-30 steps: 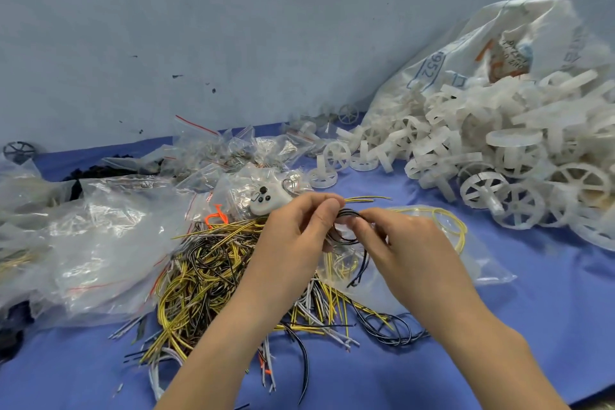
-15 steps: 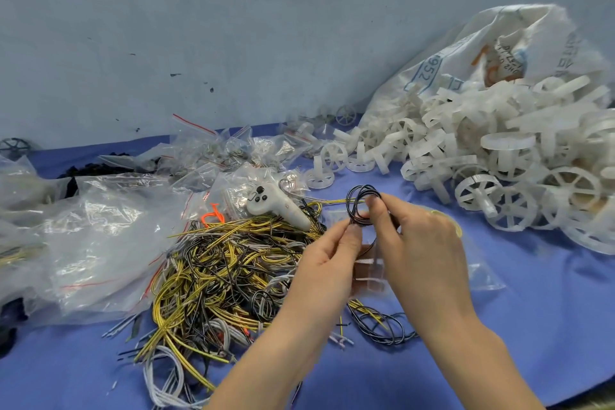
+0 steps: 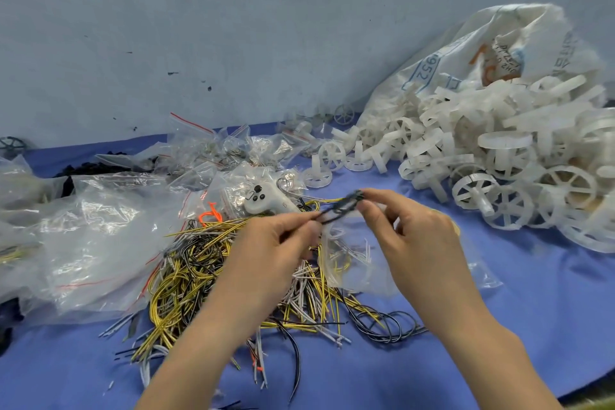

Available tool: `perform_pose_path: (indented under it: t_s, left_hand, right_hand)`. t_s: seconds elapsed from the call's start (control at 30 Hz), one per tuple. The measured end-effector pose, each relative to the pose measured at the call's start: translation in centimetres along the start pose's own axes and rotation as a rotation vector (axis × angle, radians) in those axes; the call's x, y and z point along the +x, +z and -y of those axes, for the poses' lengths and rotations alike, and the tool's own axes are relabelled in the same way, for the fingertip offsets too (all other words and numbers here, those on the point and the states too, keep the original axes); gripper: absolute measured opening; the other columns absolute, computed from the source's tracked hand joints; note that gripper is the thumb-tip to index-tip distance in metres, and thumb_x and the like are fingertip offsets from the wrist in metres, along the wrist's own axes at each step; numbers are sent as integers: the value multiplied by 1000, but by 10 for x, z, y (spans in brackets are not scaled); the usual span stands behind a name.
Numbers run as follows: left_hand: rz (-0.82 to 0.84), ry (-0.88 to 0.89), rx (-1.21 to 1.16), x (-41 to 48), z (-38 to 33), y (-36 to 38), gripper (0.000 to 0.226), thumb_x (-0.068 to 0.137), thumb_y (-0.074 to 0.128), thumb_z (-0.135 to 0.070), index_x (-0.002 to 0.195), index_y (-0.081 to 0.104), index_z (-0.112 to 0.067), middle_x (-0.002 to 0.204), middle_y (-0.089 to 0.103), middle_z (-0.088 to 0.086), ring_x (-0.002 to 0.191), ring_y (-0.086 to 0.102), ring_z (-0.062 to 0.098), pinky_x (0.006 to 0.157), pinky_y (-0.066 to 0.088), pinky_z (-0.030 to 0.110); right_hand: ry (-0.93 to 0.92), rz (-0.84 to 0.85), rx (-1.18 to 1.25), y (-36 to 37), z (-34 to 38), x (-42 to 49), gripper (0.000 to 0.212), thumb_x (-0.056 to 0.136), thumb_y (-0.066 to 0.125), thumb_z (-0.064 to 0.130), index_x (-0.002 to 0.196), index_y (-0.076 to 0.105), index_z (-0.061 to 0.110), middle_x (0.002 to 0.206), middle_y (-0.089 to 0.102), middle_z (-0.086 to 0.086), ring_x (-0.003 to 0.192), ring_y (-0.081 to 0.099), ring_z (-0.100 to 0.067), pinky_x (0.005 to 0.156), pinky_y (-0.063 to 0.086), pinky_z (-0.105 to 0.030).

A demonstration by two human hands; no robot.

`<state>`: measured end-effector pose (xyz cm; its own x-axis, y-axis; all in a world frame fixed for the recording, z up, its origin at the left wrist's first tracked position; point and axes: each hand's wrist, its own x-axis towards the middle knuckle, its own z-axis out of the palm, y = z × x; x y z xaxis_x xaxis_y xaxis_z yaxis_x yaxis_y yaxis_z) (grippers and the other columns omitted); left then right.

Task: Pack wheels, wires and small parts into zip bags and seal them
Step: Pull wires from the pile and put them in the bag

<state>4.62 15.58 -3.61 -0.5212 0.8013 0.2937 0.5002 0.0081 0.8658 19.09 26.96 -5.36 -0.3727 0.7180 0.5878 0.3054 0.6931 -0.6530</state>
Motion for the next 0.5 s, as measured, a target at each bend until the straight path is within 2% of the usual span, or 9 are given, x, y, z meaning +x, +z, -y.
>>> perform_pose_path:
  t_s: [0.07, 0.1, 0.13, 0.2, 0.27, 0.3, 0.37, 0.43, 0.5]
  left_hand:
    - [-80, 126, 271, -3, -1, -17, 19, 92, 65, -24, 101, 74, -39, 69, 66, -23, 60, 58, -5, 56, 40, 8]
    - [-61, 141, 349, -5, -2, -22, 19, 92, 65, -24, 99, 74, -40, 68, 63, -27, 59, 58, -6, 56, 39, 7]
    - [-10, 118, 375, -7, -2, -23, 19, 92, 65, -23, 95, 74, -40, 64, 62, -28, 57, 57, -6, 55, 39, 6]
    - [99, 55, 360, -9, -2, -13, 17, 94, 63, -21, 84, 73, -31, 60, 62, -15, 49, 54, 0, 48, 39, 11]
    - [128, 86, 420, -6, -4, 3, 17, 95, 59, -24, 85, 73, -24, 57, 61, -8, 47, 53, 3, 50, 42, 21]
    - [151, 108, 428, -5, -6, 10, 21, 95, 57, -25, 81, 73, -23, 55, 60, -8, 45, 53, 3, 50, 40, 21]
    - [277, 9, 259, 2, -10, 19, 31, 95, 53, -20, 69, 69, -22, 51, 61, -3, 39, 51, 4, 46, 38, 15]
    - [415, -158, 20, 11, -9, 26, 43, 94, 46, -9, 60, 69, -24, 48, 60, 2, 40, 51, 12, 45, 39, 17]
    - [464, -245, -186, 16, -6, 36, 50, 91, 40, 5, 57, 69, -19, 52, 56, 5, 45, 48, 15, 46, 41, 19]
  right_hand:
    - [40, 44, 17, -2, -3, 0, 27, 96, 50, 44, 117, 67, 38, 76, 59, 29, 70, 53, 0, 58, 37, -15]
    - [48, 54, 18, -2, -3, 1, 27, 97, 49, 43, 120, 64, 39, 81, 57, 33, 72, 54, 0, 60, 37, -15]
    - [46, 55, 17, -2, -2, 1, 27, 98, 49, 41, 120, 63, 38, 82, 57, 33, 72, 54, -1, 61, 38, -15]
    - [31, 63, 4, 1, 3, -1, 26, 97, 49, 39, 119, 62, 38, 73, 57, 24, 67, 52, -3, 62, 38, -20]
    - [14, 111, -36, 4, 8, -3, 25, 97, 50, 36, 118, 61, 38, 63, 50, 20, 65, 48, -7, 62, 38, -30]
    - [1, 145, -64, 5, 11, -5, 25, 96, 50, 35, 119, 61, 37, 64, 46, 21, 66, 49, -9, 62, 38, -33]
    - [-20, 202, -115, 6, 15, -8, 27, 97, 49, 33, 120, 61, 38, 70, 53, 17, 76, 57, -14, 63, 40, -34]
    - [-39, 217, -137, 6, 17, -9, 27, 97, 49, 32, 121, 60, 39, 79, 65, 10, 81, 60, -16, 63, 42, -35]
    - [-65, 205, -144, 5, 18, -10, 27, 96, 52, 32, 120, 61, 40, 86, 68, 9, 80, 59, -14, 62, 38, -32]
